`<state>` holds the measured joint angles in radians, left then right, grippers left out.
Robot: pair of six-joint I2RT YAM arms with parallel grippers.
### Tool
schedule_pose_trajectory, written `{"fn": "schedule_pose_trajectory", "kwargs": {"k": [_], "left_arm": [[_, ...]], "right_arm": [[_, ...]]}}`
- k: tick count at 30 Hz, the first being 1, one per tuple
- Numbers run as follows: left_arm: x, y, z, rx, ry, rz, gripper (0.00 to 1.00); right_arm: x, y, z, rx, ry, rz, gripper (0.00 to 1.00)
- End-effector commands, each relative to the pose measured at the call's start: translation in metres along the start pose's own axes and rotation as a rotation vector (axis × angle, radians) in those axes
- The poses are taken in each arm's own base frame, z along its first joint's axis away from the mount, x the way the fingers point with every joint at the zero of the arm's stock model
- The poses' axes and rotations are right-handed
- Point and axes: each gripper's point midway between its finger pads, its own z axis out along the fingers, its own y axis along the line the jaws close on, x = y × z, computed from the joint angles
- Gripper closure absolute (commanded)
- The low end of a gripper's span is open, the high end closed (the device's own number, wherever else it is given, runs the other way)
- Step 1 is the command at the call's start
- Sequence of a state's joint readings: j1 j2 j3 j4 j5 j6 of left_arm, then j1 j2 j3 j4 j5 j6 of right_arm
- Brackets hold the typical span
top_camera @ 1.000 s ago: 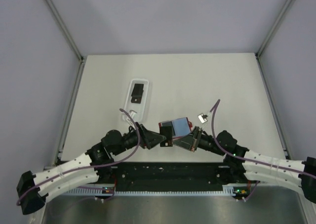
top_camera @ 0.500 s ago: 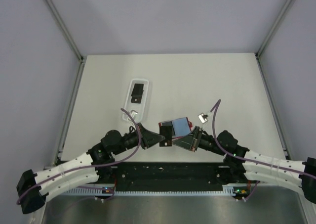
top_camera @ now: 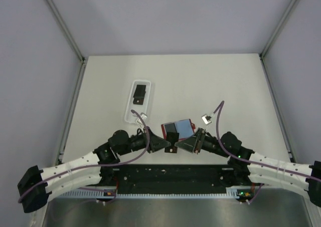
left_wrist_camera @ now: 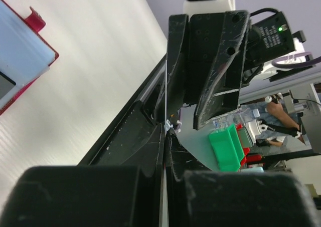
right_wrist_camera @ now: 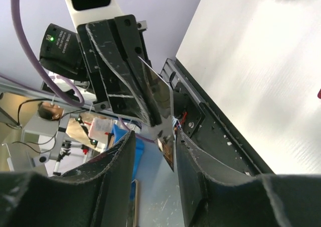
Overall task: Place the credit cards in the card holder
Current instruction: Pick up the credit card at the corner of the board.
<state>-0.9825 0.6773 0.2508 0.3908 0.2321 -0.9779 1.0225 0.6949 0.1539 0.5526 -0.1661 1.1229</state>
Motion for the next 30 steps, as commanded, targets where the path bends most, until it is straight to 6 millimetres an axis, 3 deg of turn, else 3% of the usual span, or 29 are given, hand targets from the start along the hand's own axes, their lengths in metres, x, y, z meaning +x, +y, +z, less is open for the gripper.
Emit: {"fn": "schedule_pose_trajectory", "kwargs": {"k": [1,6,20,26,28,30], "left_arm": [[-0.006,-0.023,0.005,0.088,0.011,0.014,1.0],[-0.007,-0.022,0.006,0.087,0.005,0.015,1.0],[-0.008,-0.025,0.007,0.1,0.002,0.015,1.0],[-0.006,-0.022,0.008,0.092,0.007,0.011,1.0],[-0.006,-0.021,0.008,0.089,0.005,0.014,0.92],[-0.007,-0.016,0.007,0.065,-0.001,0.022,0.75]], "right_arm": [[-0.019,0.028,0.004,-0.071,-0.053,-0.05,0.64],[-0.019,0.025,0.002,-0.056,-0.052,-0.055,0.74],[-0.015,0.026,0.008,-0.067,-0.027,-0.056,0.76],[-0.016,0.025,0.009,-0.059,-0.028,-0.061,0.96],[-0.017,0.021,0.008,-0.035,-0.032,-0.066,1.0],[-0.019,0.013,0.007,0.017,-0.041,-0.083,1.0]]}}
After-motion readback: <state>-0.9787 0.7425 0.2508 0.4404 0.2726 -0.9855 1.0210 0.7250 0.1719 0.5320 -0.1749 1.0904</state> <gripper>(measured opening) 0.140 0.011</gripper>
